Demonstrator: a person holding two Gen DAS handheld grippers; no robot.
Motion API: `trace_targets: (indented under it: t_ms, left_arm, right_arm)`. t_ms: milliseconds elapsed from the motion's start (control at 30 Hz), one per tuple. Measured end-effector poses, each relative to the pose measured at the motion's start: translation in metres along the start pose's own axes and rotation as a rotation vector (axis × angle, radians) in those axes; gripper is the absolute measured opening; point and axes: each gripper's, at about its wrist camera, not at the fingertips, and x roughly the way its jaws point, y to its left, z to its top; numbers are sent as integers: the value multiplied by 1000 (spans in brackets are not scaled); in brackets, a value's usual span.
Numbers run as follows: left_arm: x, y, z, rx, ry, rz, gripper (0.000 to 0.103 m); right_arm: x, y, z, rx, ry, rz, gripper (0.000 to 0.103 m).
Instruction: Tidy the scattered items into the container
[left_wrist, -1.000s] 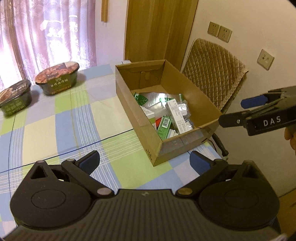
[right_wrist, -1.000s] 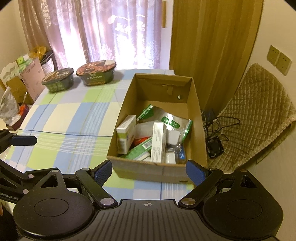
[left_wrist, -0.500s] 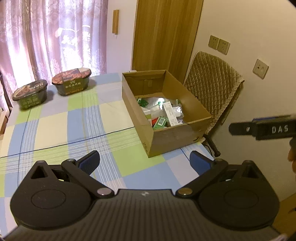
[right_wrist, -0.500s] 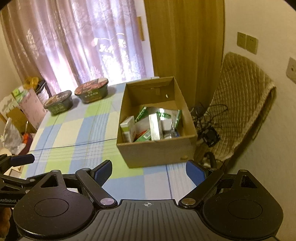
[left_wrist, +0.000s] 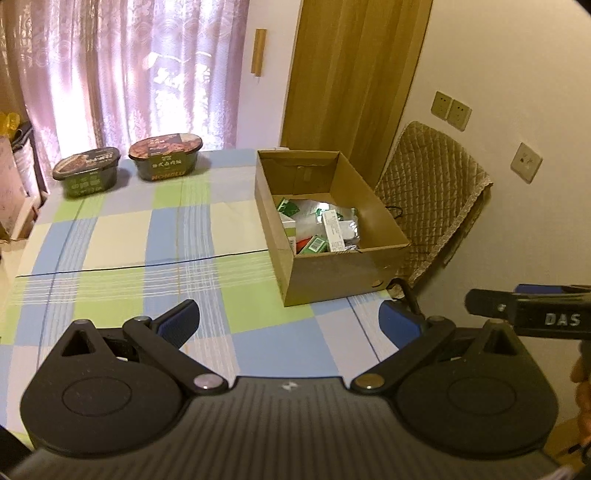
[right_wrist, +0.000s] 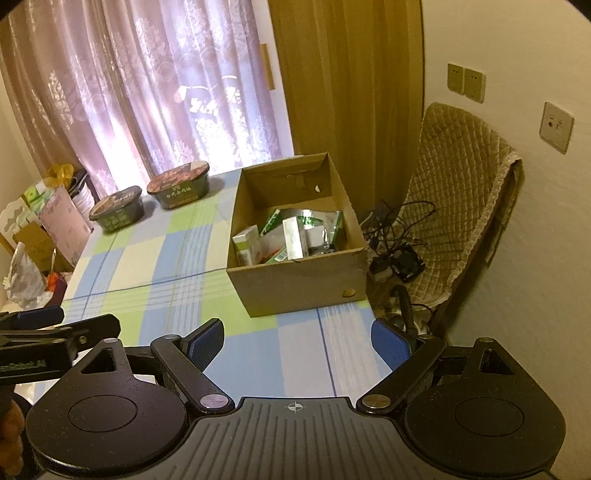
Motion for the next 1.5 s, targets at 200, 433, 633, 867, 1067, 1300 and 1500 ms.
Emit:
trace_targets:
  t_ms: [200, 433, 633, 867, 1067, 1300, 1500]
  left_arm:
    - [5, -4, -3, -13, 5, 4, 102]
    - [6, -8, -3, -8, 4, 11, 102]
    - [10, -8, -2, -1, 12, 14, 102]
    - [12, -9, -1, 1, 15, 22, 102]
    - [12, -8, -1, 3, 16, 31, 102]
    - [12, -8, 1, 6, 16, 39, 102]
    - [13, -9, 2, 12, 16, 42, 102]
  right_arm:
    - [-9, -7, -1, 16, -11, -3, 92]
    - [-10, -9, -5, 25, -5, -9, 92]
    - [-9, -8, -6, 21, -2, -9, 92]
    - [-9, -5, -5, 12, -5, -12, 92]
    - [-8, -2, -5, 8, -4, -7, 92]
    - [-9, -3, -3, 2, -8, -15, 92]
    - [-11, -2, -2, -2, -12, -16, 92]
